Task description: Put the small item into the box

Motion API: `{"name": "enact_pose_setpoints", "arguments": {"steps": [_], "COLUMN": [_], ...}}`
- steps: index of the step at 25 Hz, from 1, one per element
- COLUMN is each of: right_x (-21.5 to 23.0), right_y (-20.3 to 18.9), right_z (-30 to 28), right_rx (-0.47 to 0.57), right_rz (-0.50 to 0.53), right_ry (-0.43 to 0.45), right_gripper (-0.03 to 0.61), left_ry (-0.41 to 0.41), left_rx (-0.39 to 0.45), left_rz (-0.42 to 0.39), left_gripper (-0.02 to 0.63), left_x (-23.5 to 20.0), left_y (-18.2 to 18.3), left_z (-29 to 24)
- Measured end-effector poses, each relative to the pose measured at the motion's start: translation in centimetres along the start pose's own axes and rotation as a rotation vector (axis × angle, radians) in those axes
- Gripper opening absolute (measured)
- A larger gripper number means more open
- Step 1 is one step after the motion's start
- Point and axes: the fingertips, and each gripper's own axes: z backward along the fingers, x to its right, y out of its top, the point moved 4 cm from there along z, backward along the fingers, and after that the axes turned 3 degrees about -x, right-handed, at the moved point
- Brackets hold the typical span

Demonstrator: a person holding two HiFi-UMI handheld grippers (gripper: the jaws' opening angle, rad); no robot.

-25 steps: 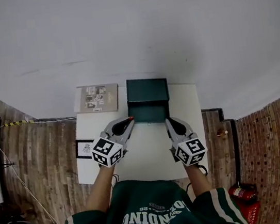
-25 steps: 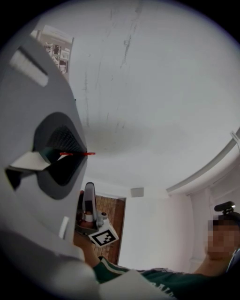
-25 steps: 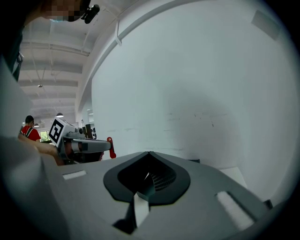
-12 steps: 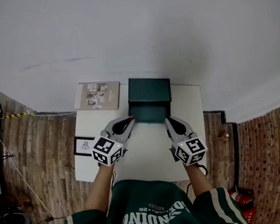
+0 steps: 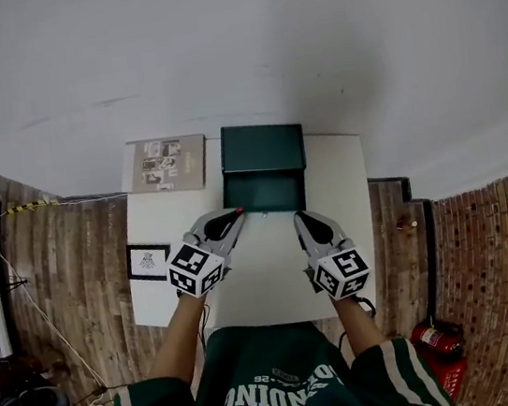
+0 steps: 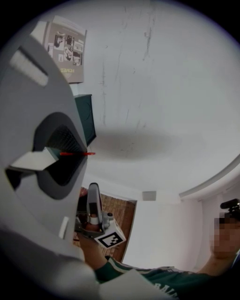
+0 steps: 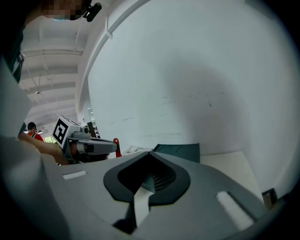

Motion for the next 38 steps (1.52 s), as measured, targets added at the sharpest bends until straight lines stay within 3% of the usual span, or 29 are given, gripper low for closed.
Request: {"name": "enact_pose_setpoints", "arguments": {"steps": [11,20,31,38], "right_x": [3.0,5.6,7.0,7.4], "right_y": [-1.8,-2.4,-3.3,-3.5], "right_z": [1.2,2.2,2.5,2.8], "right_rx": [-0.025,-0.041,-0.063,-0.067], "right_rz": [-0.051,-0.076,-0.096,-0.105], "right_ry": [-0.058,-0.106,-0.129,-0.136], "right_gripper": [0.002,0.002,0.002,0.002], "left_ry": [-0.073,-0.152,-0.216,-0.236], "left_rx": [-0.131,-0.313,-0.517,-0.603], "left_rz": [-0.110,-0.249,-0.311,-0.343], "left_gripper": [0.063,0.063,0.063,0.063], "left_x": [-0.5,-1.3,-1.2,-1.3], "left_y": [-0.9,-2.6,-6.3,-7.5], "left_z": [-5.6,-11.9,-16.6,-18.6]}}
